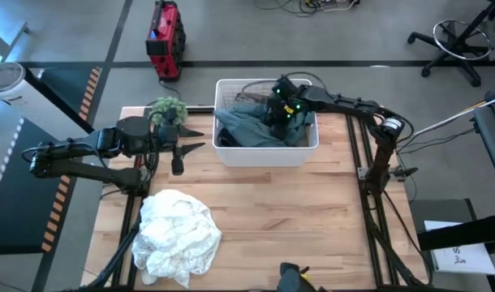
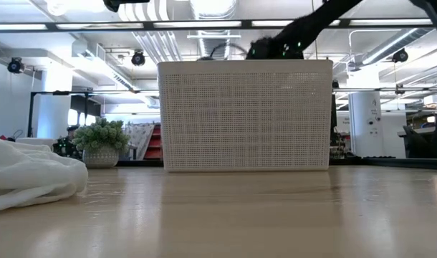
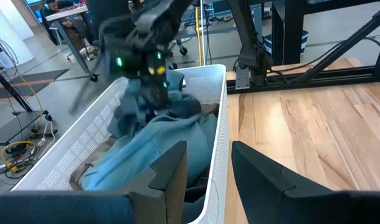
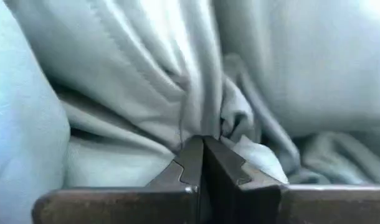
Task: Sort clothes
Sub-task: Put the blue pants into the white bin
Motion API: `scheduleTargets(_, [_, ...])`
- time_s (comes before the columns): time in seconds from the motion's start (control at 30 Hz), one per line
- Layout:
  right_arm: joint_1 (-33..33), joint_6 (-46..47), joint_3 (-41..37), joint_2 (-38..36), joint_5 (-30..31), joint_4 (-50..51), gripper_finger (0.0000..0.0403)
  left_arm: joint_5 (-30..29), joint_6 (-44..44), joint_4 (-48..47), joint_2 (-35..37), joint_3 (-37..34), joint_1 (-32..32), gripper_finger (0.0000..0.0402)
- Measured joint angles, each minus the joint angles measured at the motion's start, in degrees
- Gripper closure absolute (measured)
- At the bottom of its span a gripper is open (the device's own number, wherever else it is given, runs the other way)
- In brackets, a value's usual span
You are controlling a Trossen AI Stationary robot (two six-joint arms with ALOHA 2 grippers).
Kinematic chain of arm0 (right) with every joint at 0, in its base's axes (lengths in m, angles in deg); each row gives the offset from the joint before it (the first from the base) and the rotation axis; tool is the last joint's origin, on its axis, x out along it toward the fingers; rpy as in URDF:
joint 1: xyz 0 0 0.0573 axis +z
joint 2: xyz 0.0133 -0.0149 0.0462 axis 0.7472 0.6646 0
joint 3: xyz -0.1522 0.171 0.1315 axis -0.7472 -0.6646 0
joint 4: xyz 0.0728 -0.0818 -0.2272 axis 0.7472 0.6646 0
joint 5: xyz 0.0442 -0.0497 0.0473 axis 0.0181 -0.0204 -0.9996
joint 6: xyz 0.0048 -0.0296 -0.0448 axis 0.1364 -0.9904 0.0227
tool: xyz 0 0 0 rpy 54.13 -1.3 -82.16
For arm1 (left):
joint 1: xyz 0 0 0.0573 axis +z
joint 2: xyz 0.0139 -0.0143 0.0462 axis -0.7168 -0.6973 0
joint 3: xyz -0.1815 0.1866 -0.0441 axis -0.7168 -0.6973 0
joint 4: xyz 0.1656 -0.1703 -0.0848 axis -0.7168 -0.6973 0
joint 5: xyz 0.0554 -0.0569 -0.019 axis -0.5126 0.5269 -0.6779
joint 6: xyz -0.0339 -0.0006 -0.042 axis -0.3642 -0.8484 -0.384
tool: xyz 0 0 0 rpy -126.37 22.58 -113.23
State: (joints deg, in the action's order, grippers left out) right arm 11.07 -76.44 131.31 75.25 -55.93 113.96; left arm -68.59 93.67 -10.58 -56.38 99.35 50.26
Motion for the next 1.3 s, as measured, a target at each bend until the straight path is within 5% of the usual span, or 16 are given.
scheduleTargets(0.27, [1.4, 0.9, 4.6, -6.2, -0.5, -1.6, 0.0403, 0.0, 0.0, 0.0, 0.0, 0.0, 0.0, 0.0288])
scheduleTargets(0.57, [7.7, 3.9, 4.7, -9.1, -13.8, -12.5, 0.0403, 0.0, 0.7, 0.0, 0.0, 0.0, 0.0, 0.0288])
scheduleTargets(0.8, [10.5, 1.3, 4.7, -6.0, -13.2, -13.7, 0.0403, 0.0, 0.9, 0.0, 0.0, 0.0, 0.0, 0.0288])
scheduleTargets(1.3, [5.9, 0.3, 4.7, 4.7, -6.2, -6.5, 0.0403, -0.1, 0.4, -1.2, 0.0, 0.0, 0.0, 0.0288])
